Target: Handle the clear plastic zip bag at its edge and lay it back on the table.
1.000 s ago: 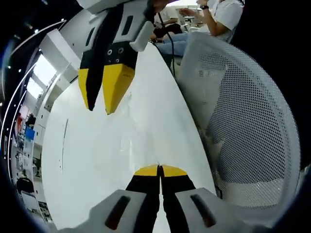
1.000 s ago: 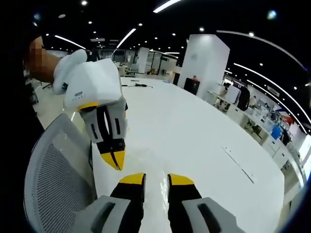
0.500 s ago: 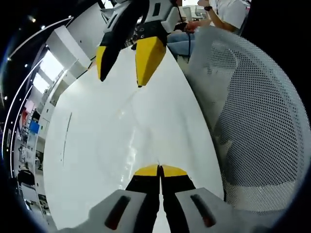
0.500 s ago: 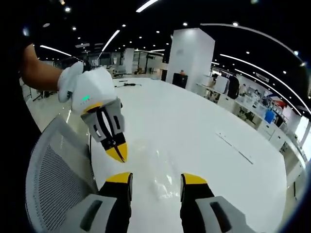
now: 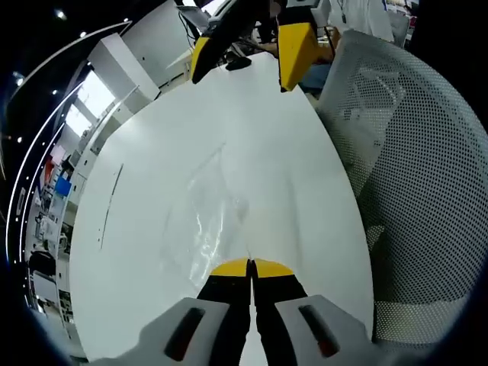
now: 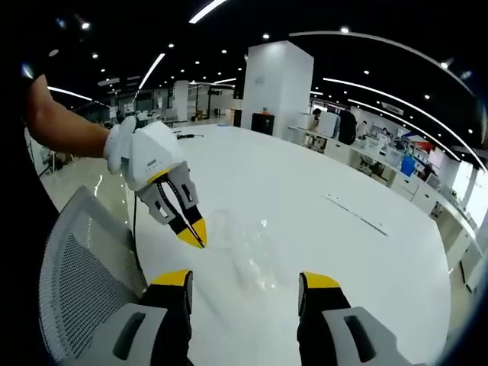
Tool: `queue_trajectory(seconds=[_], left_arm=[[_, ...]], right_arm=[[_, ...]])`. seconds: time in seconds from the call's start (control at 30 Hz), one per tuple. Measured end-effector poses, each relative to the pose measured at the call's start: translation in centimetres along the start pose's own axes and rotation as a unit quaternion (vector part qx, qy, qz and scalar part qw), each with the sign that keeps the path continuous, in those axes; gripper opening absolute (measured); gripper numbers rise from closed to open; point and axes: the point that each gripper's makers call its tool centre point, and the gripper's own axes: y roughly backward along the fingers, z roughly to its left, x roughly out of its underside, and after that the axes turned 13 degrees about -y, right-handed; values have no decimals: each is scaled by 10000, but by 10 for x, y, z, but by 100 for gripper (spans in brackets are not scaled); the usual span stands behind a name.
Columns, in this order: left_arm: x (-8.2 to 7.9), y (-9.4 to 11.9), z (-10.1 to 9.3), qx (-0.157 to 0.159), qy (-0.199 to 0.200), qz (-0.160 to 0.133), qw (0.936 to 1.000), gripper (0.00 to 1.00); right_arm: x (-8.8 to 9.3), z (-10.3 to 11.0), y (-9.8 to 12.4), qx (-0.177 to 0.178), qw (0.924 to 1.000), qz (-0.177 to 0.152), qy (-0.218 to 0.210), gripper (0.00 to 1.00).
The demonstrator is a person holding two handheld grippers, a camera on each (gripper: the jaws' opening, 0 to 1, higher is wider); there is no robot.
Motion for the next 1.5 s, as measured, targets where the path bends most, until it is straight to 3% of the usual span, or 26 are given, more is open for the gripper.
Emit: queue_trajectory(seconds=[0.3, 0.77, 0.93, 1.2, 1.3, 1.5], left_arm=[[0, 1, -3, 75, -26, -4, 10000, 0], [7, 14, -40, 339, -122, 85, 9993, 0], [1, 16, -44, 273, -62, -62, 9996, 0], [-9, 7, -62, 617, -154, -181, 9978, 0], [-8, 2, -61, 636, -181, -147, 9977, 0], [-5, -6, -38, 457, -55, -84, 9989, 0]], right_arm=[[9, 0, 1, 36, 9999, 64, -99, 57], [9, -1, 0, 53, 9999, 80, -99, 58], [9, -2, 1, 76, 9999, 61, -127, 61], [14, -9, 6, 171, 9995, 55, -257, 72], [16, -10, 7, 194, 9994, 72, -289, 73], [20, -18, 11, 276, 9990, 85, -337, 74]])
